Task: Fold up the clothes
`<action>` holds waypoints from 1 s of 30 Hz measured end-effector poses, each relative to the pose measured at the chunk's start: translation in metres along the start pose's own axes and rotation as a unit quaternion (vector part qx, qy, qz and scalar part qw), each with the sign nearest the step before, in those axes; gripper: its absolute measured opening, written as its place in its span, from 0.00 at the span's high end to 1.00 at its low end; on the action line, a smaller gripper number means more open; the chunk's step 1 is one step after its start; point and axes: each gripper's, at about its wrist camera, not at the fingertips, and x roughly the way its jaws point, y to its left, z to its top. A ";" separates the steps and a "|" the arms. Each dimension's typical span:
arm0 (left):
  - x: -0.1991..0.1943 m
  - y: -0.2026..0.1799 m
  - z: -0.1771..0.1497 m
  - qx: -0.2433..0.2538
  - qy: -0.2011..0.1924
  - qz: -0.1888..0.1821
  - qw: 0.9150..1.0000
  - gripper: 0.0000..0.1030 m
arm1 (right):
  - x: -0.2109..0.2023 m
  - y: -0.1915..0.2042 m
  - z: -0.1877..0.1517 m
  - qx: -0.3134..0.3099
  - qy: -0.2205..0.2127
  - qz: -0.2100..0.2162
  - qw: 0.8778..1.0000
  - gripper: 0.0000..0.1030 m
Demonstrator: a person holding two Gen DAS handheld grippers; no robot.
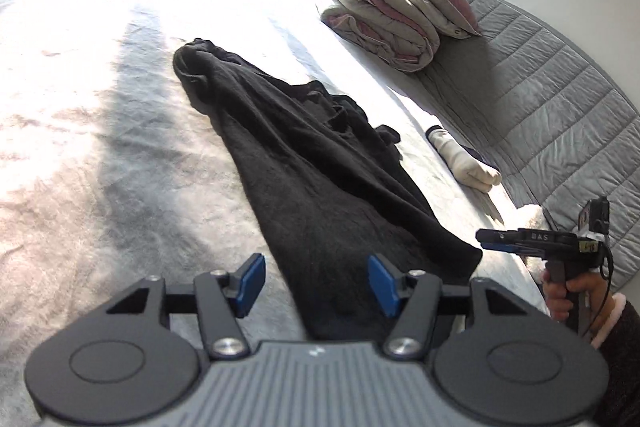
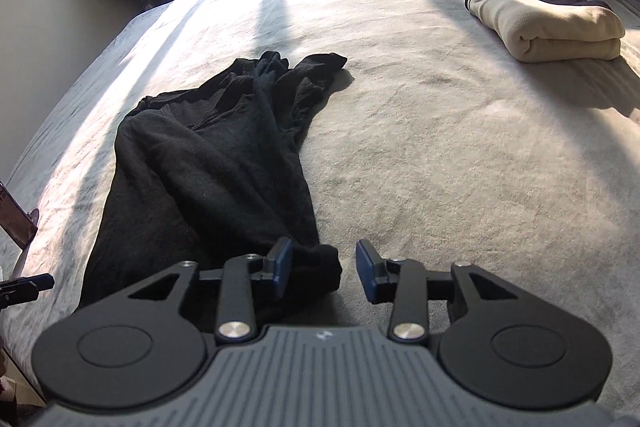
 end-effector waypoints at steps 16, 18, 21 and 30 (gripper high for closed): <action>0.110 0.076 0.116 -0.107 -0.073 0.168 0.977 0.76 | 0.128 -0.014 0.094 0.055 -0.001 -0.016 0.998 0.43; 0.117 0.076 0.121 -0.099 -0.073 0.182 0.975 0.81 | 0.137 -0.013 0.102 0.058 -0.009 -0.018 0.998 0.43; 0.128 0.069 0.129 -0.076 -0.074 0.194 0.975 0.82 | 0.150 -0.009 0.115 0.064 -0.022 -0.021 0.997 0.42; 0.146 0.055 0.151 -0.008 -0.065 0.283 0.957 1.00 | 0.167 0.011 0.129 0.001 -0.052 -0.070 0.996 0.94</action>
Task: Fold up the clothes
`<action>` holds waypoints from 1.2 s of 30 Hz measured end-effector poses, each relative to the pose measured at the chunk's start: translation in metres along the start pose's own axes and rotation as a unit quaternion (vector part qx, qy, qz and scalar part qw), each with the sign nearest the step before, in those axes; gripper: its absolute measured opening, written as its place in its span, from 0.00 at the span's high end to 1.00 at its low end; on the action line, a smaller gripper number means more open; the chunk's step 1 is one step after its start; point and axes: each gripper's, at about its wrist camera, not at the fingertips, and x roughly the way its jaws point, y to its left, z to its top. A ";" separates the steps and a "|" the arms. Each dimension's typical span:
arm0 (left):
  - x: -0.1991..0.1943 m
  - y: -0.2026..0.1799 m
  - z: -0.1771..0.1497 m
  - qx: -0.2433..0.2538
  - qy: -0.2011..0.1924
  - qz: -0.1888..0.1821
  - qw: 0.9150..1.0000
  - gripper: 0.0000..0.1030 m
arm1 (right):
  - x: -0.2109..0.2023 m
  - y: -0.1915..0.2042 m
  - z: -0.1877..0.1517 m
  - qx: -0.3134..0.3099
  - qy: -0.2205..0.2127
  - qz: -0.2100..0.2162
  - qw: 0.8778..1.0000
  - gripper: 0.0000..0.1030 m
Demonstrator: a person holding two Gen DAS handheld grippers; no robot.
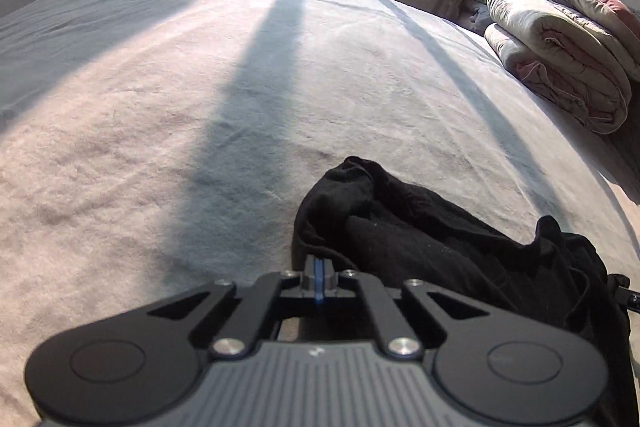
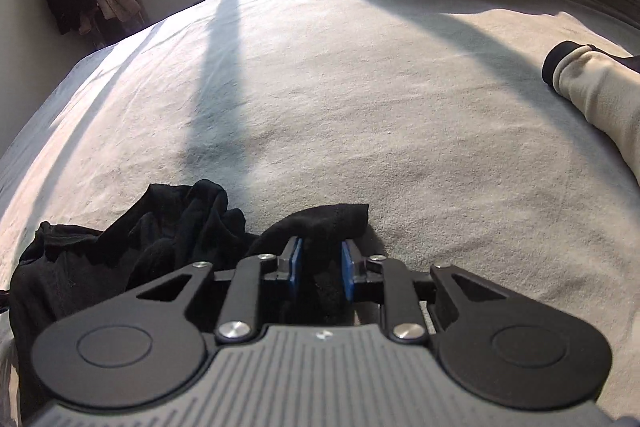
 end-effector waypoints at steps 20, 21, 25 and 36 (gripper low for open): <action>0.002 0.042 0.024 -0.067 0.073 -0.099 0.990 0.78 | 0.010 -0.052 0.029 -0.044 -0.038 -0.150 0.987 0.96; 0.004 0.038 0.021 -0.073 0.082 -0.113 0.987 0.78 | 0.009 -0.053 0.026 -0.045 -0.037 -0.147 0.987 0.96; 0.011 0.020 0.009 -0.076 0.100 -0.123 0.984 0.78 | 0.007 -0.048 0.019 -0.054 -0.036 -0.138 0.988 0.96; 0.000 -0.011 0.010 0.064 0.040 0.019 0.997 0.99 | 0.004 -0.044 0.021 -0.073 -0.038 -0.140 0.987 0.96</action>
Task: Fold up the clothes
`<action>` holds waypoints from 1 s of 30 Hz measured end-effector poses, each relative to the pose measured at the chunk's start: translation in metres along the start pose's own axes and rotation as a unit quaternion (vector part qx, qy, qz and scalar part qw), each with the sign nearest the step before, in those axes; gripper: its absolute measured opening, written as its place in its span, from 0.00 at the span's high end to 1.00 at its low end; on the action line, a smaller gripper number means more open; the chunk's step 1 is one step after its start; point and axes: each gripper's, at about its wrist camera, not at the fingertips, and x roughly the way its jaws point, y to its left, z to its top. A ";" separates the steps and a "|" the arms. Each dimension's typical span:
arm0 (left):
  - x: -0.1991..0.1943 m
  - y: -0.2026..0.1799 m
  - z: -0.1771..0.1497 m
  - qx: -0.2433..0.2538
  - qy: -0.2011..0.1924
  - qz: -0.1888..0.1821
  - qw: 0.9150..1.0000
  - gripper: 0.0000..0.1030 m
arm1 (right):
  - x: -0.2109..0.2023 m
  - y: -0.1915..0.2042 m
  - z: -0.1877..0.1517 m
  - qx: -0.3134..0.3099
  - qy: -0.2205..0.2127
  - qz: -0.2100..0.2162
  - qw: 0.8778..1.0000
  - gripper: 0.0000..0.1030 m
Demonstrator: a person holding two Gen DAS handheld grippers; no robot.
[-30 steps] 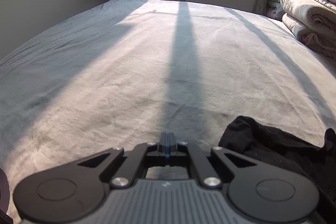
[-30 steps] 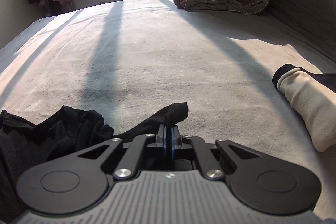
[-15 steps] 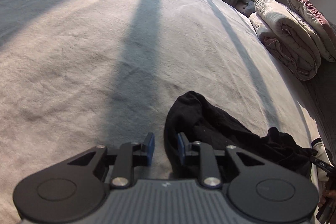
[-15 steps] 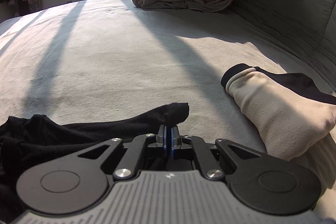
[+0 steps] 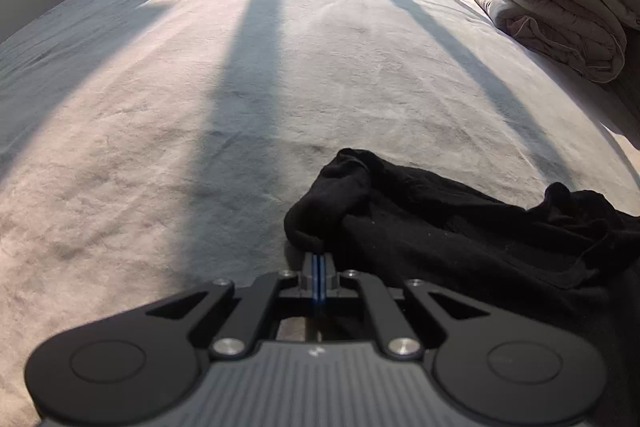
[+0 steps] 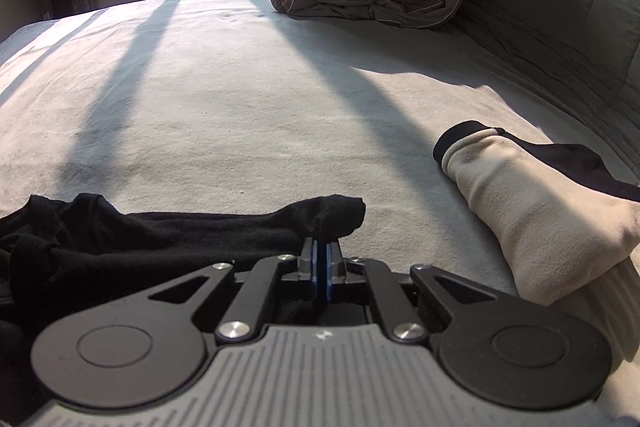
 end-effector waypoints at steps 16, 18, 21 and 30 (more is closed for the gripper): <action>-0.005 0.036 0.033 0.087 -0.044 0.097 0.990 0.51 | -0.011 0.012 0.016 -0.039 -0.021 0.075 0.996 0.67; -0.007 0.032 0.036 0.093 -0.057 0.076 0.991 0.51 | -0.015 0.019 0.021 -0.050 -0.037 0.095 0.994 0.45; -0.003 0.027 0.043 0.083 -0.055 0.030 0.995 0.49 | -0.016 0.035 0.027 -0.065 -0.042 0.132 0.988 0.44; 0.029 -0.004 0.052 0.109 -0.048 -0.023 0.993 0.49 | 0.006 0.090 0.028 -0.099 -0.016 0.216 0.971 0.44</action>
